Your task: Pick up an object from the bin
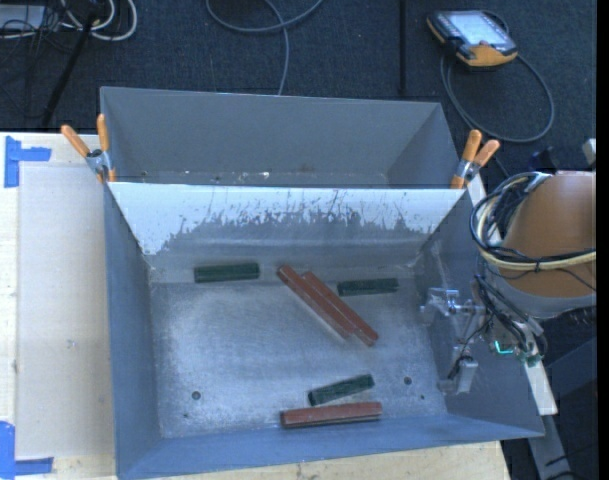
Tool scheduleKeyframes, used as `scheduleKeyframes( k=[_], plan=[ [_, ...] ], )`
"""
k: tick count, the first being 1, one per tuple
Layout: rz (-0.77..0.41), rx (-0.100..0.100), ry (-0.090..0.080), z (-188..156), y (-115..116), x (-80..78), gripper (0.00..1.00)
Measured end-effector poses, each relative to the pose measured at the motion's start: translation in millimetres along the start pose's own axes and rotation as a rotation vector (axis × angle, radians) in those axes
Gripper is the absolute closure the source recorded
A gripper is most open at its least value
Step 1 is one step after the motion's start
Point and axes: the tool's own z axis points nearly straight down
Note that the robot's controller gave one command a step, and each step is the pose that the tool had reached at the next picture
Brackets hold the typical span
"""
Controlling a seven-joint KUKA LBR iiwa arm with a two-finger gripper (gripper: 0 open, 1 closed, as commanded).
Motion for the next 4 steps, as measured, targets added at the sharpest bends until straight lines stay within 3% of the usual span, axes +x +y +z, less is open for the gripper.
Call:
scheduleKeyframes(
  k=[1,2,3,4],
  plan=[
    [-0.005,0.001,-0.007,-4,1,-2.0,1.00],
    [-0.006,0.002,-0.007,-4,1,-2.0,0.00],
    [-0.007,0.002,-0.007,-4,1,-2.0,0.00],
    [0.072,0.002,-0.011,31,37,-0.8,0.00]
  ],
)
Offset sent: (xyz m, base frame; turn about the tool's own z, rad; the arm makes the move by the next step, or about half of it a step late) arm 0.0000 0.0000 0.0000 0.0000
